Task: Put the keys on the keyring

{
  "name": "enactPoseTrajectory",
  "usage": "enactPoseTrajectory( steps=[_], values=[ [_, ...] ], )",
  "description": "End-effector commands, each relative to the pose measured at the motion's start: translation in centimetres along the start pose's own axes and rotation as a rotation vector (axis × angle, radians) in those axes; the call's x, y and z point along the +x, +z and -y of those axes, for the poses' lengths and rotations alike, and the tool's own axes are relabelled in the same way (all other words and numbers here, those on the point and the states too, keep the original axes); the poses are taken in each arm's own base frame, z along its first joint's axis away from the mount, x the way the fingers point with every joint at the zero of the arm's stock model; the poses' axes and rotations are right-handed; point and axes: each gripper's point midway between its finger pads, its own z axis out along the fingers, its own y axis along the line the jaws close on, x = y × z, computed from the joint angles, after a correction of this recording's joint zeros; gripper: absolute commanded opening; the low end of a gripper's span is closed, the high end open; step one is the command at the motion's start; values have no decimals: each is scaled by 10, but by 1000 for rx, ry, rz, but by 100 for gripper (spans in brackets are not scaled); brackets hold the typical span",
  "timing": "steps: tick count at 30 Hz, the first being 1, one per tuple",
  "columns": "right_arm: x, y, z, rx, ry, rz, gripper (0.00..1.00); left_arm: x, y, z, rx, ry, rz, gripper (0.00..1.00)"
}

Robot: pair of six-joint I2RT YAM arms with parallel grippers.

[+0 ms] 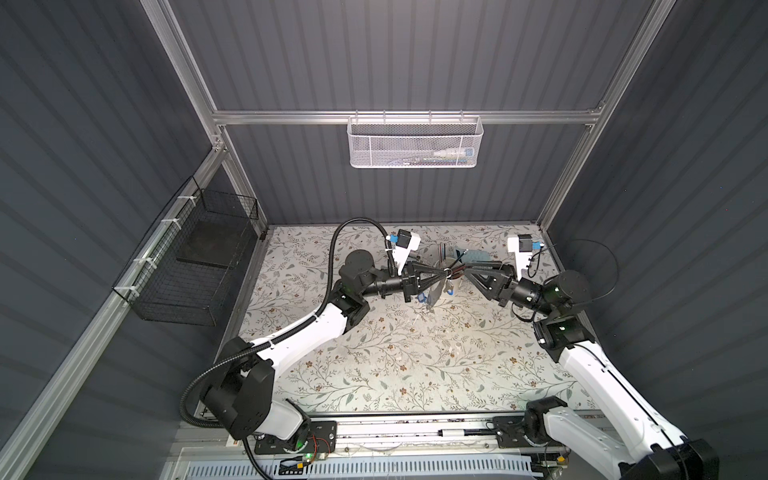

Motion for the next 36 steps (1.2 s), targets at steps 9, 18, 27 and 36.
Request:
enactPoseTrajectory(
  steps=[9, 18, 27, 36],
  values=[
    [5, 10, -6, -69, -1, -21, 38, -27, 0, 26, 114, 51, 56, 0],
    [9, 15, -4, -79, 7, -40, 31, -29, 2, 26, 135, 45, 61, 0],
    [13, 17, -2, -80, 17, -48, 23, -27, 3, 25, 144, 37, 58, 0],
    [16, 20, -1, -90, 35, -57, 13, -25, 4, 21, 134, 35, 59, 0]
  ],
)
